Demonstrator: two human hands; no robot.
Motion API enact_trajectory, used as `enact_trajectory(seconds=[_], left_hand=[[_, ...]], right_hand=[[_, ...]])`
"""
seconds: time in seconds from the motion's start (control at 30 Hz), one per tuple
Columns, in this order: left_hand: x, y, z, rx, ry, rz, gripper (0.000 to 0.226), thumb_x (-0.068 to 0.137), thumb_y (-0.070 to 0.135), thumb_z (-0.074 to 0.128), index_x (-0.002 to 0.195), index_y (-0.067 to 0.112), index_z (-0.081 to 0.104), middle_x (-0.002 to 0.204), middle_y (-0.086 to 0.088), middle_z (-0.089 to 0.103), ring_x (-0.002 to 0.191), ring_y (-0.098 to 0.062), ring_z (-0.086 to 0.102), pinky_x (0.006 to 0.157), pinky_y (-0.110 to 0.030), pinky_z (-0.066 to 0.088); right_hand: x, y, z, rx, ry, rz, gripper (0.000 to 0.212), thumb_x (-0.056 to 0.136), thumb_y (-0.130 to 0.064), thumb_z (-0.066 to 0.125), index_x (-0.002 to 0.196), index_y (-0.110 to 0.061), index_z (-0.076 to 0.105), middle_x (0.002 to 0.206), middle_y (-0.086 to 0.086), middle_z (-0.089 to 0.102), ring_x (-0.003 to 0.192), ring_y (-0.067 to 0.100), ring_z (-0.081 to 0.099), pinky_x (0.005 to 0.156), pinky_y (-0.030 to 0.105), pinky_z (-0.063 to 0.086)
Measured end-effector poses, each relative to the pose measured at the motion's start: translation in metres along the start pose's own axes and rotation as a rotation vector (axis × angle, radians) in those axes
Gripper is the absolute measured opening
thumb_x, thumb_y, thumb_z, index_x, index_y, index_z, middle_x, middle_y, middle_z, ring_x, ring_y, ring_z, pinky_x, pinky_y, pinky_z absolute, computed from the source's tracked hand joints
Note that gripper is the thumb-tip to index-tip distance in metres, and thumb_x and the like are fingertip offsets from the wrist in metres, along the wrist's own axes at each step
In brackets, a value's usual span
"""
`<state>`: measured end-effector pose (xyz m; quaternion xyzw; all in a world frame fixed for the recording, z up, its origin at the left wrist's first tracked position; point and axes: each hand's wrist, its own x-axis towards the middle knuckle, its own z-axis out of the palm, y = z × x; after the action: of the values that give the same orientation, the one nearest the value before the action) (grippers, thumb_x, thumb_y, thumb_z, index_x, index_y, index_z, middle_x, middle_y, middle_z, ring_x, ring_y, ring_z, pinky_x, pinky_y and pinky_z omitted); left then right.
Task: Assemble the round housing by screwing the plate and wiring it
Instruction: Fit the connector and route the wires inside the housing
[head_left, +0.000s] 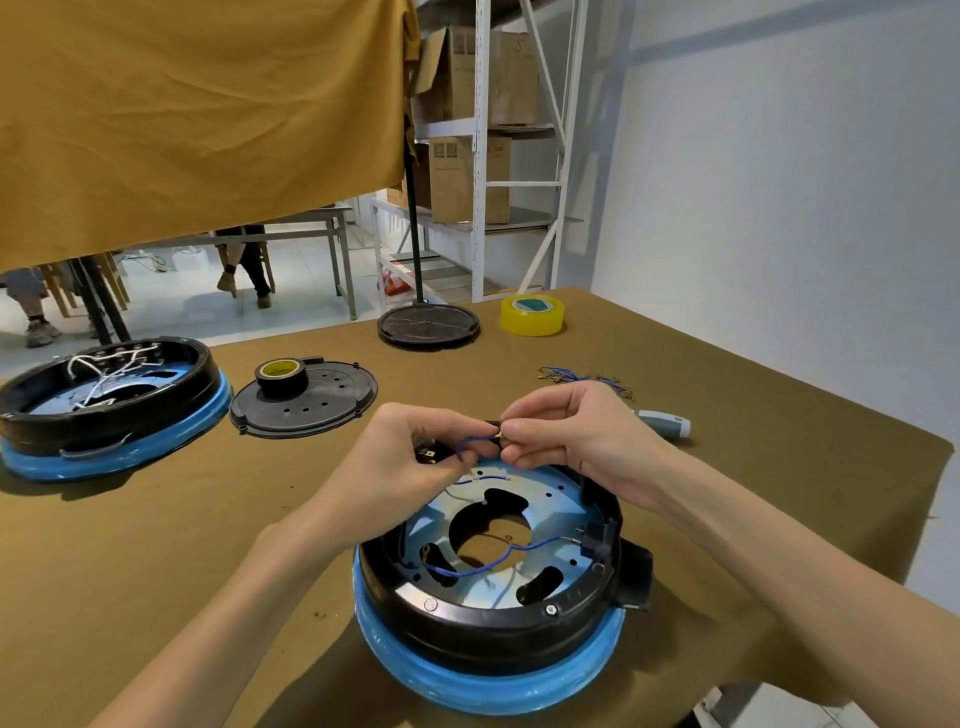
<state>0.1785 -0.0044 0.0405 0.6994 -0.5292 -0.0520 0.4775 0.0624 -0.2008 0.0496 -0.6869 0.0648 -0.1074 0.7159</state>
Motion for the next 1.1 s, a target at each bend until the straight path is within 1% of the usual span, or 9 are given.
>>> enact_trajectory(seconds=[0.1,0.2,0.3,0.4,0.43,0.53,0.67,0.97,1.1], left_hand=[[0.001,0.003,-0.004,-0.044,-0.099,-0.063,0.053,0.09,-0.015,0.05,0.124,0.018,0.074,0.103,0.009,0.079,0.103,-0.008,0.073,0.087,-0.021,0.057],[0.002,0.005,0.002,-0.102,-0.059,-0.072,0.023,0.098,0.011,0.066,0.117,0.02,0.077,0.096,0.006,0.08,0.094,-0.015,0.075,0.086,-0.029,0.061],[0.003,0.001,0.005,-0.089,0.008,-0.081,0.013,0.094,0.014,0.072,0.104,0.018,0.08,0.085,0.003,0.079,0.082,-0.015,0.076,0.081,-0.033,0.062],[0.003,-0.002,0.005,-0.086,-0.052,-0.104,0.011,0.094,0.013,0.073,0.099,0.021,0.079,0.086,0.004,0.078,0.084,-0.013,0.075,0.081,-0.027,0.061],[0.002,-0.002,0.006,-0.082,-0.08,-0.111,0.011,0.094,0.014,0.072,0.099,0.022,0.078,0.087,0.004,0.078,0.085,-0.013,0.075,0.082,-0.027,0.061],[0.001,-0.002,0.012,-0.036,-0.147,-0.113,0.012,0.095,0.016,0.072,0.098,0.026,0.078,0.09,0.008,0.078,0.087,-0.01,0.075,0.084,-0.031,0.062],[0.0,-0.002,0.017,0.033,-0.22,-0.098,0.012,0.093,0.022,0.074,0.095,0.033,0.078,0.094,0.014,0.074,0.088,-0.009,0.074,0.081,-0.034,0.063],[0.012,-0.004,0.028,0.173,-0.284,-0.116,0.007,0.093,0.031,0.074,0.088,0.036,0.076,0.083,0.012,0.073,0.081,-0.008,0.069,0.077,-0.034,0.059],[0.016,-0.004,0.034,0.198,-0.273,-0.126,0.009,0.093,0.028,0.074,0.086,0.034,0.077,0.078,0.013,0.073,0.078,-0.003,0.068,0.072,-0.02,0.056]], right_hand=[[-0.003,0.003,0.0,-0.073,0.064,-0.102,0.012,0.084,0.0,0.078,0.096,0.002,0.076,0.091,0.026,0.076,0.078,0.029,0.077,0.071,0.032,0.064],[-0.006,0.005,0.002,-0.123,0.053,-0.143,0.013,0.09,0.002,0.073,0.102,0.006,0.072,0.092,0.024,0.076,0.079,0.031,0.077,0.073,0.034,0.064],[-0.01,0.007,0.003,-0.152,0.123,-0.215,0.01,0.097,-0.001,0.065,0.104,0.003,0.071,0.087,0.018,0.077,0.077,0.029,0.077,0.073,0.034,0.064],[-0.013,0.014,-0.003,-0.597,0.467,-0.353,0.01,0.099,-0.013,0.064,0.099,-0.013,0.073,0.087,0.0,0.075,0.081,0.01,0.07,0.077,0.024,0.056],[-0.014,0.017,-0.005,-0.731,0.497,-0.319,0.01,0.1,-0.021,0.062,0.101,-0.017,0.072,0.092,-0.004,0.073,0.086,0.008,0.066,0.08,0.023,0.052],[-0.011,0.029,-0.008,-0.917,0.34,-0.078,0.027,0.104,-0.036,0.055,0.117,-0.016,0.069,0.105,-0.002,0.071,0.095,0.014,0.064,0.085,0.033,0.05],[-0.002,0.036,-0.008,-0.89,0.302,-0.106,0.032,0.105,-0.02,0.055,0.133,-0.009,0.067,0.123,0.002,0.071,0.109,0.011,0.063,0.094,0.023,0.045],[0.037,0.035,-0.005,-0.677,0.046,-0.09,0.028,0.106,-0.015,0.054,0.128,-0.012,0.07,0.12,0.001,0.073,0.112,0.013,0.067,0.097,0.026,0.052],[0.051,0.039,-0.001,-0.543,-0.006,-0.069,0.027,0.107,-0.017,0.052,0.122,-0.013,0.074,0.111,-0.005,0.076,0.099,0.0,0.068,0.083,0.013,0.051]])
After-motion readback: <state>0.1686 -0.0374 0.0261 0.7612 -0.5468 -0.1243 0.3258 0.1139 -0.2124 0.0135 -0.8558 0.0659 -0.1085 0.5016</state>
